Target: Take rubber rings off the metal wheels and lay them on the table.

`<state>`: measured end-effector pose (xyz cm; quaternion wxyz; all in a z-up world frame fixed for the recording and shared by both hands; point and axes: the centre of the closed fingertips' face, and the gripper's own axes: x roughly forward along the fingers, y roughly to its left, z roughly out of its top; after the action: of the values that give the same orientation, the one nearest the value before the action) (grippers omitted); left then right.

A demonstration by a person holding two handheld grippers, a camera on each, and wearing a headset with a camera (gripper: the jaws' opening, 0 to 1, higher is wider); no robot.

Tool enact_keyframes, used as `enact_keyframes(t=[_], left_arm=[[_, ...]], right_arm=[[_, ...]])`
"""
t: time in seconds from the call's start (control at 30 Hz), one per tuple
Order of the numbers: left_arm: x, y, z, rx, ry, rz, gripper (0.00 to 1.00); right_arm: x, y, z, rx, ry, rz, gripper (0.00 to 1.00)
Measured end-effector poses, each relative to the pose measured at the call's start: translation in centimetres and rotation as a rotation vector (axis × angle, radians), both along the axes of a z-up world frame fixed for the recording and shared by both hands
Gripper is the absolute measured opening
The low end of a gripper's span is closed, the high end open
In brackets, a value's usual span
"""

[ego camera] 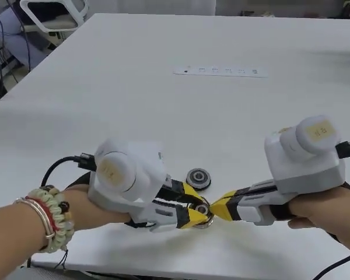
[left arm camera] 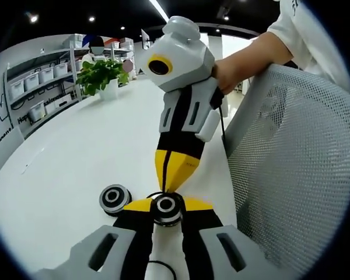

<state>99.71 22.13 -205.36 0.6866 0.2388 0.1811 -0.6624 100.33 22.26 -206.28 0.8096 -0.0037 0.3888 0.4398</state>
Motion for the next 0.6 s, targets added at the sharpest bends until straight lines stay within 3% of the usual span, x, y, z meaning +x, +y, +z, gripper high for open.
enact_keyframes(t=[0.07, 0.17, 0.27, 0.4, 0.43, 0.6], left_arm=[[-0.4, 0.0, 0.3, -0.002, 0.031, -0.012, 0.18], [-0.7, 0.0, 1.5, -0.017, 0.023, -0.032, 0.24], [-1.0, 0.2, 2.3, -0.024, 0.049, -0.041, 0.34], [-1.4, 0.5, 3.5, -0.024, 0.032, -0.067, 0.52], [-1.4, 0.7, 4.3, -0.028, 0.016, -0.07, 0.54], [-1.3, 1.4, 6.5, -0.062, 0.023, -0.054, 0.63]], right_arm=[[0.0, 0.0, 0.0, 0.0, 0.0, -0.003, 0.0], [0.0, -0.1, 0.1, 0.001, 0.0, -0.006, 0.0], [0.1, -0.1, 0.2, 0.007, 0.0, -0.013, 0.0], [0.2, -0.2, 0.3, 0.013, 0.003, -0.019, 0.0], [0.2, -0.3, 0.4, 0.014, 0.002, -0.02, 0.0], [0.3, -0.3, 0.7, 0.023, -0.001, -0.024, 0.0]])
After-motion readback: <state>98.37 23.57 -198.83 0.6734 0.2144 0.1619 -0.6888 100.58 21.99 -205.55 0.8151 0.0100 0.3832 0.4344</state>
